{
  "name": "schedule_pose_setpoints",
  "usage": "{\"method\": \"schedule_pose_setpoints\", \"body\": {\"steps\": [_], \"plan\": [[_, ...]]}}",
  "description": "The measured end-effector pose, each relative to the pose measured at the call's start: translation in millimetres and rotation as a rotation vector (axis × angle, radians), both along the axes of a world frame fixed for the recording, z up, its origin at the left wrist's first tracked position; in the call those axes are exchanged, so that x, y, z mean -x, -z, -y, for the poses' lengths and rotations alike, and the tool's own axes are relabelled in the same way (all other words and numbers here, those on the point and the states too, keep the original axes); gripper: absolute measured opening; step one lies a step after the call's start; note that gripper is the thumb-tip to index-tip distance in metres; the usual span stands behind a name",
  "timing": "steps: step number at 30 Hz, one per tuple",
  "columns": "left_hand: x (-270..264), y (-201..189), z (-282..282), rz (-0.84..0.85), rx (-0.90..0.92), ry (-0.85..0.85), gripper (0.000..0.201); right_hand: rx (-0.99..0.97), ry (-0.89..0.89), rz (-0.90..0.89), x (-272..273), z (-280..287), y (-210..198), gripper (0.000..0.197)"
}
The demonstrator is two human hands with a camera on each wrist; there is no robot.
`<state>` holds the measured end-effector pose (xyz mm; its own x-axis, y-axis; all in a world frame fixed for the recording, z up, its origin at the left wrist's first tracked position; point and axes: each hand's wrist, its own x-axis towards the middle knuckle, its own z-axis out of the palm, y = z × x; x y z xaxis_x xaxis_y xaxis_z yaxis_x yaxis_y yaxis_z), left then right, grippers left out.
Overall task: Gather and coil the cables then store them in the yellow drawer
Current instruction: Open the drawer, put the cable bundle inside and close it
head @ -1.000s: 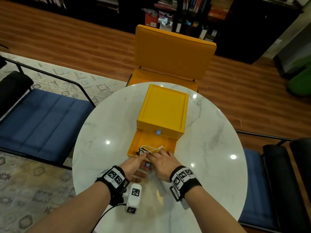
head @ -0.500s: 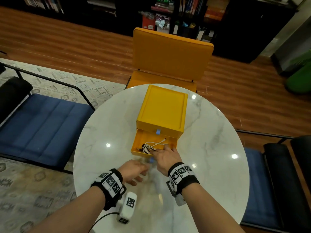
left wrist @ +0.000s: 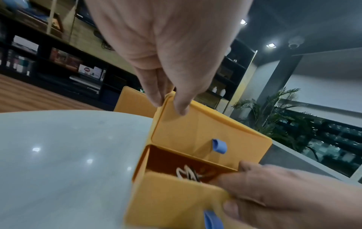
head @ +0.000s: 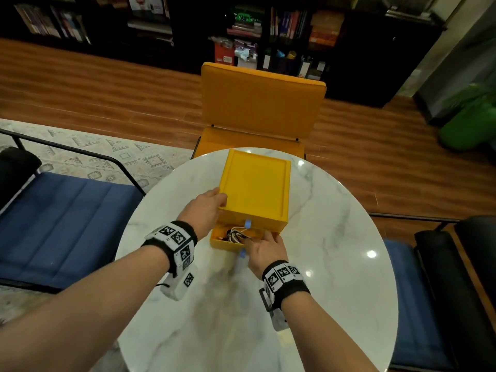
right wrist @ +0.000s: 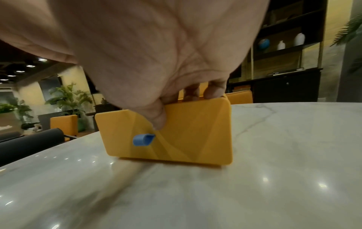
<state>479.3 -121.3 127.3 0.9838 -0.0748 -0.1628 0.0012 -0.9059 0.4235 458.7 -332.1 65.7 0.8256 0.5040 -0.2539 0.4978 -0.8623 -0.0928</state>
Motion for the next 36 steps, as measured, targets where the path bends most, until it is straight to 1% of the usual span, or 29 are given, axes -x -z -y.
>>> {"method": "schedule_pose_setpoints", "body": {"steps": [2,4,5,7,9,12,14,17,20,22,24,25,27,29,31,32,34,35,36], "plan": [[0.9,0.7,-1.5,0.019,0.019,-0.005,0.007,-0.043,0.057,0.051,-3.9,-4.1,1.7,0.041],[1.0,-0.5,-0.5,0.027,0.017,-0.016,0.006,-0.078,0.120,0.073,-3.3,-10.0,4.2,0.051],[0.5,-0.9,0.8,0.030,0.013,-0.023,0.005,-0.097,0.139,0.102,-1.8,-10.9,7.4,0.049],[1.3,-2.5,2.6,0.026,0.015,-0.035,0.006,-0.160,0.179,0.182,1.4,-9.7,12.3,0.035],[1.5,-2.5,2.4,0.019,0.028,-0.044,0.006,-0.254,0.215,0.237,2.5,-7.7,12.2,0.037],[1.7,-2.0,1.7,0.016,0.043,-0.059,0.006,-0.354,0.258,0.257,4.7,-7.7,12.1,0.039],[1.5,-2.6,2.2,0.020,0.039,-0.054,0.008,-0.356,0.260,0.285,6.5,-9.3,14.9,0.035],[0.8,-3.5,1.9,0.019,0.015,-0.035,0.010,-0.320,0.277,0.308,6.6,-11.9,16.7,0.037],[0.5,-4.3,1.6,0.017,0.005,-0.035,0.011,-0.286,0.275,0.317,7.9,-14.7,15.3,0.032],[1.2,-4.9,1.9,0.008,0.022,-0.044,0.011,-0.328,0.304,0.325,8.2,-12.5,16.2,0.032],[1.6,-5.3,1.4,0.002,0.030,-0.044,0.010,-0.392,0.364,0.338,7.0,-9.9,15.8,0.020],[1.7,-5.4,1.0,-0.002,0.029,-0.043,0.010,-0.413,0.399,0.342,4.8,-9.6,15.1,0.020],[1.7,-5.2,0.8,-0.009,0.030,-0.042,0.010,-0.409,0.528,0.357,-0.9,-8.9,10.1,0.028],[1.2,-5.6,1.2,-0.015,0.027,-0.035,0.010,-0.437,0.785,0.333,-7.0,-8.9,4.7,0.044],[1.7,-5.0,2.7,-0.018,0.018,-0.026,0.009,-0.612,1.048,0.263,-7.9,-11.1,3.5,0.065],[1.2,-5.2,3.2,-0.016,0.014,-0.023,0.008,-0.712,1.126,0.264,-7.1,-11.8,5.2,0.075],[0.2,-6.3,3.3,-0.015,0.007,-0.022,0.008,-0.831,1.205,0.268,-7.5,-10.4,14.1,0.093],[-0.5,-7.0,3.2,-0.016,0.002,-0.021,0.008,-0.835,1.199,0.221,-7.4,-8.8,16.5,0.099],[-0.1,-7.4,2.9,-0.013,0.001,-0.018,0.009,-0.805,1.146,0.162,-7.5,-5.8,20.0,0.097]]}}
